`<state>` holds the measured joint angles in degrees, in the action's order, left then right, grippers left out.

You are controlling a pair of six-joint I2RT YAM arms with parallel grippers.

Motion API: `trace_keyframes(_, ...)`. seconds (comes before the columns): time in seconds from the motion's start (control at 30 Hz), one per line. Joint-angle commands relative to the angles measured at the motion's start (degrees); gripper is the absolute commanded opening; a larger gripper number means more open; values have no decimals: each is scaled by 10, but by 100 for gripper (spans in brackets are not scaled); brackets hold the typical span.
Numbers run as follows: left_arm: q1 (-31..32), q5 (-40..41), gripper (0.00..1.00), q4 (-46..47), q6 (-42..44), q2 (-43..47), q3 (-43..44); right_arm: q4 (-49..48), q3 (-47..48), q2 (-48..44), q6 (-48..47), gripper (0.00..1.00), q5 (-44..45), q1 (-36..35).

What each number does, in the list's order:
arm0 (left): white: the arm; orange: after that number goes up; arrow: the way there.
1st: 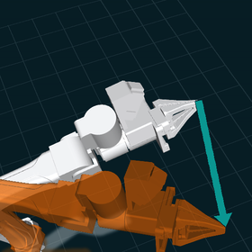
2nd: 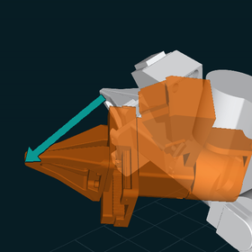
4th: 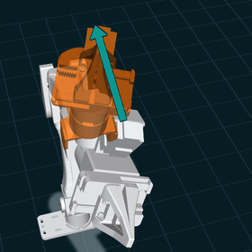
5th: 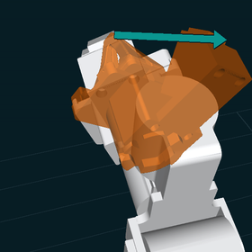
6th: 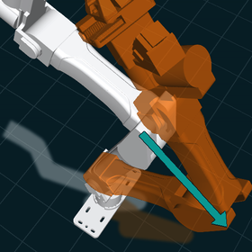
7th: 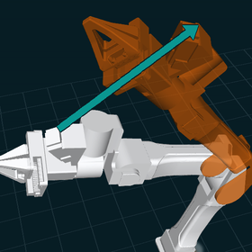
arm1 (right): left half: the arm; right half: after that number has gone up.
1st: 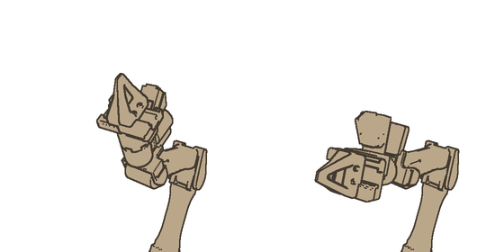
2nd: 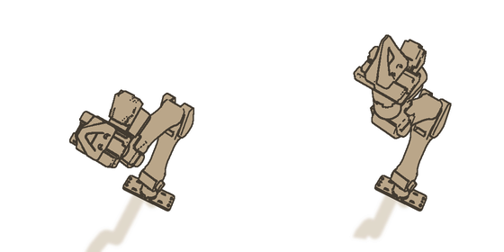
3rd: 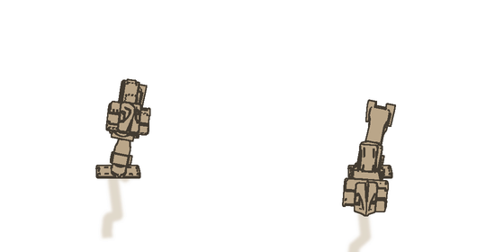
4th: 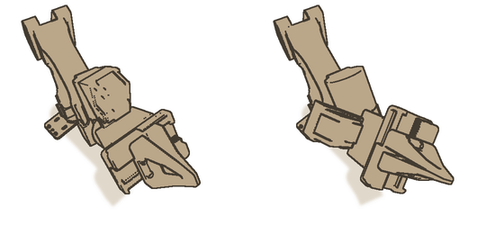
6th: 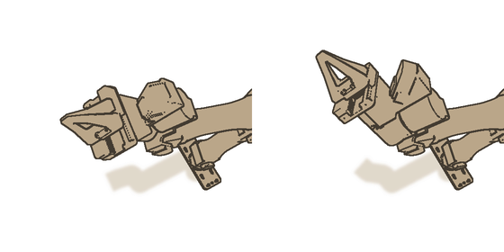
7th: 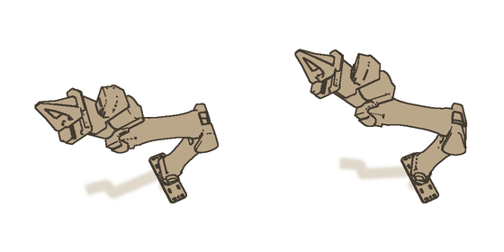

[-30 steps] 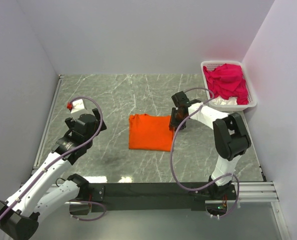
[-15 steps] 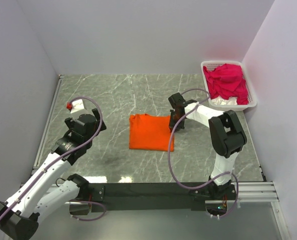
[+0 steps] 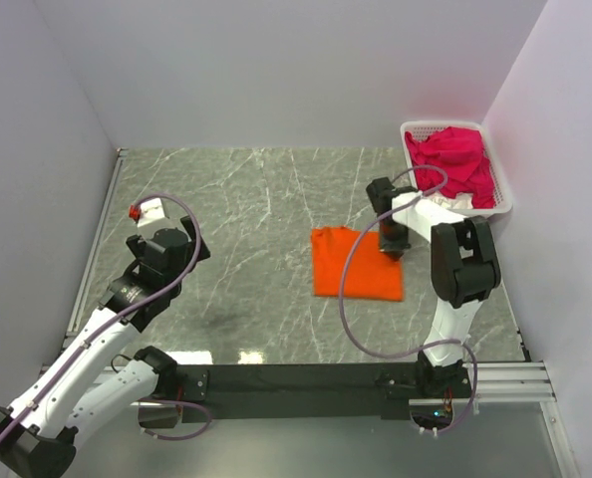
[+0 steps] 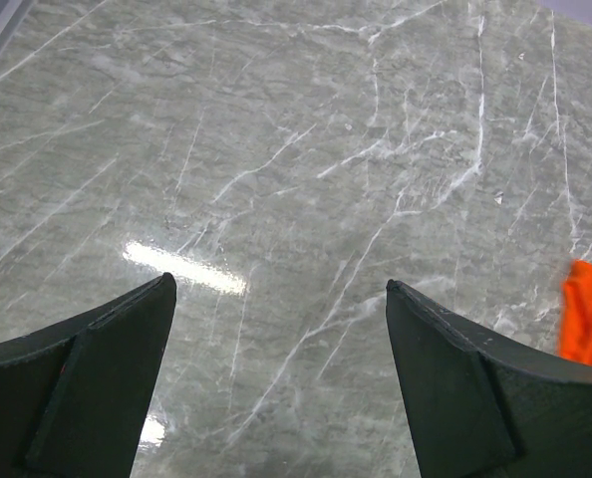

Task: Fold and stack the t-shirts
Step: Neatly place the folded tshirt to the corner

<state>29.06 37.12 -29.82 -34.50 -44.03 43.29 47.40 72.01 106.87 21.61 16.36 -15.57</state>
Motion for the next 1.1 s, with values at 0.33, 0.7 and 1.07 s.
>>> trace_keyframes(0.33,-2,14,91,18,13,20,-7,52,67,62,-47,0,285,153)
trace_keyframes(0.7,-3,6,91,23,15,17,-9,8,74,47,-98,0,342,237)
trace_keyframes(1.07,-2,5,91,24,15,10,-10,-49,96,34,-135,1,366,278)
